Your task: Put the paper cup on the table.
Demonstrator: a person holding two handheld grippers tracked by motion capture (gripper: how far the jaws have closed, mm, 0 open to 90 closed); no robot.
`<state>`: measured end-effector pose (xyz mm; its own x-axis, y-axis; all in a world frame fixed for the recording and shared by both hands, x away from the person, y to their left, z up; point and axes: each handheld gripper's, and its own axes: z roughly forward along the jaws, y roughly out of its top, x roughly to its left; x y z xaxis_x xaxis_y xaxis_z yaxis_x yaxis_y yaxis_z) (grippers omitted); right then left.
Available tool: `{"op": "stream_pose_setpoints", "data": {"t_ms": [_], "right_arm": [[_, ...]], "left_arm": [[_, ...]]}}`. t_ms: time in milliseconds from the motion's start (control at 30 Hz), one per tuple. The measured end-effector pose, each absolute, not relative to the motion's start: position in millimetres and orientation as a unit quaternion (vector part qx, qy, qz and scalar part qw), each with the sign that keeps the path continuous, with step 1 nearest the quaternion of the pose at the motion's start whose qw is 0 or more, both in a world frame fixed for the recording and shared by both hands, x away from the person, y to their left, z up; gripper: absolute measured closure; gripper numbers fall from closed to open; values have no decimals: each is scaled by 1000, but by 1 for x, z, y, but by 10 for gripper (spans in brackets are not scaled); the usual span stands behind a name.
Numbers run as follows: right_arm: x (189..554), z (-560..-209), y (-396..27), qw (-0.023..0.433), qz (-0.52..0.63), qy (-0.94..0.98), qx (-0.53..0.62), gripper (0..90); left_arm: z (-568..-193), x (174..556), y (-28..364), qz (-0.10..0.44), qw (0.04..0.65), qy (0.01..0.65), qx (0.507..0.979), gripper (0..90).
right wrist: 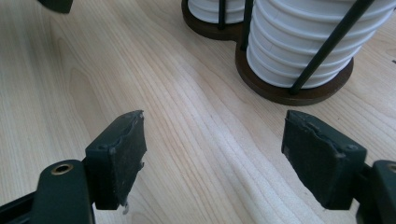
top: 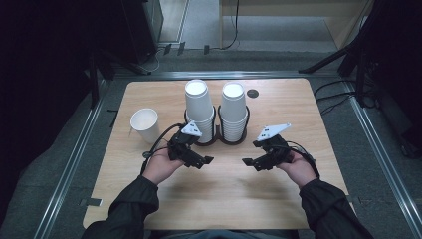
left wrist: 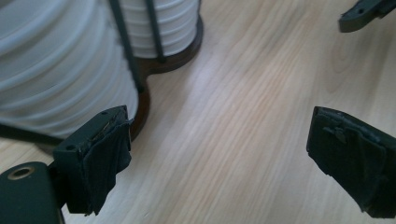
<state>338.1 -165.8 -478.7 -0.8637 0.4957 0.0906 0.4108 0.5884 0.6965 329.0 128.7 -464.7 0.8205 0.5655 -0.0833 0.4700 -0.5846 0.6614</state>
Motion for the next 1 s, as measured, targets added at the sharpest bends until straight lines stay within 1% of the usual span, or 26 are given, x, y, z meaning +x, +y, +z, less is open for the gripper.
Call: {"op": "stream_pose_setpoints", "data": {"t_ms": [300,533,1000], "right_arm": [[335,-478,-171,57,382,884,261,214],[335,-479,-168,53,379,887,258,214],[335,-480,-166,52,371,894,244,214]], "left_arm": [[-464,328,117,61,357,282,889,69],[-464,329,118,39,374,285,882,69],[-466,327,116,49,358,275,891,70]]}}
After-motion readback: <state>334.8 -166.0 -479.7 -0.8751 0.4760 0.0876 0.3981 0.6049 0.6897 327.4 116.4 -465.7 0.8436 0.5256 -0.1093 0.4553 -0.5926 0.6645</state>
